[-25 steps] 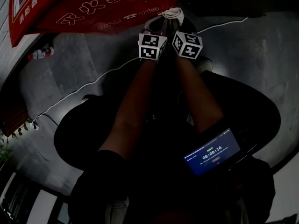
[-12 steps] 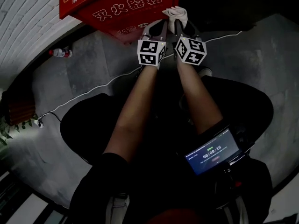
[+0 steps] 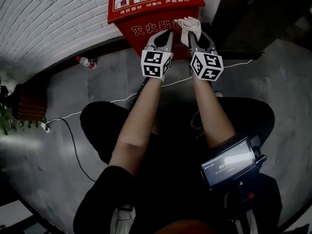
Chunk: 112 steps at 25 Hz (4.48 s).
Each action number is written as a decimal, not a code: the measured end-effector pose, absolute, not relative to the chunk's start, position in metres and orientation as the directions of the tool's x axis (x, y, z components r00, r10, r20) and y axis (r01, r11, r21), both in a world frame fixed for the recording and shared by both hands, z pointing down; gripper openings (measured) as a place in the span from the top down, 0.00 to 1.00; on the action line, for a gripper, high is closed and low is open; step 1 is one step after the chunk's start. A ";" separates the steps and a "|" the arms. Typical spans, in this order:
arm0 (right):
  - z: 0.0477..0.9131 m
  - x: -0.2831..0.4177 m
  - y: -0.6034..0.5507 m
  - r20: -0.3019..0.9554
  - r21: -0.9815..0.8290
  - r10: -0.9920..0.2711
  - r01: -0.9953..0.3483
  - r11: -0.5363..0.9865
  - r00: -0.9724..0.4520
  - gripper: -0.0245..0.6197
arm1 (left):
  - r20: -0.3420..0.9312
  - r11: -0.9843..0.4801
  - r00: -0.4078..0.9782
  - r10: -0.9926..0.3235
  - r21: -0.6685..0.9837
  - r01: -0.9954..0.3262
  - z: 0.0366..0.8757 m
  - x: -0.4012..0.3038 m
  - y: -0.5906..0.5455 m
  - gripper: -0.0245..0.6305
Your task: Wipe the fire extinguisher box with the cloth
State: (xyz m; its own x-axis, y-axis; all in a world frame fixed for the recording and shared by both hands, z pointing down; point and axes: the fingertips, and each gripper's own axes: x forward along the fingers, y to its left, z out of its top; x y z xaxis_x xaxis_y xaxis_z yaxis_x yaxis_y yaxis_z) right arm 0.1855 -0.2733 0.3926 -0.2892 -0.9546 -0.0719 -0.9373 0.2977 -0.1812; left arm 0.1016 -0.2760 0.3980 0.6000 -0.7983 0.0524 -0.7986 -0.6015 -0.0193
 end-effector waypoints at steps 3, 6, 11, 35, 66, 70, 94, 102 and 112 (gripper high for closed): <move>0.350 0.188 -0.262 -0.123 -0.157 -0.948 -0.937 0.311 -0.294 0.82 | 0.003 -0.605 0.605 -0.796 -0.044 -0.795 0.346 0.096 -0.270 0.96; 0.305 0.191 -0.259 -0.167 -0.127 -0.939 -0.938 0.323 -0.300 0.82 | -0.054 -0.618 0.622 -0.781 -0.072 -0.783 0.295 0.094 -0.265 0.96; 0.240 0.190 -0.266 -0.157 -0.004 -0.916 -0.927 0.374 -0.369 0.82 | -0.134 -0.623 0.636 -0.760 -0.129 -0.772 0.220 0.084 -0.266 0.96; 0.183 0.165 -0.406 0.215 0.611 -0.868 -0.632 0.477 -0.448 0.82 | -0.051 -0.656 0.665 -0.745 -0.127 -0.744 0.178 0.077 -0.359 0.96; 0.294 0.129 -0.435 0.672 0.651 -0.657 -0.152 0.744 -0.342 0.83 | 0.078 -0.615 0.610 -0.788 -0.077 -0.785 0.222 0.084 -0.381 0.96; 0.295 0.128 -0.408 0.692 0.629 -0.631 -0.136 0.766 -0.350 0.83 | 0.081 -0.592 0.587 -0.806 -0.121 -0.797 0.229 0.084 -0.372 0.96; 0.308 0.121 -0.297 0.740 0.585 -0.574 -0.086 0.806 -0.350 0.83 | 0.084 -0.535 0.530 -0.844 -0.210 -0.819 0.233 0.045 -0.337 0.96; 0.269 0.113 -0.320 0.663 0.653 -0.644 -0.127 0.747 -0.381 0.83 | 0.052 -0.508 0.510 -0.859 -0.223 -0.832 0.218 0.021 -0.347 0.96; 0.232 0.063 -0.384 0.599 0.711 -0.694 -0.133 0.691 -0.400 0.83 | 0.019 -0.495 0.499 -0.866 -0.162 -0.853 0.204 -0.004 -0.383 0.96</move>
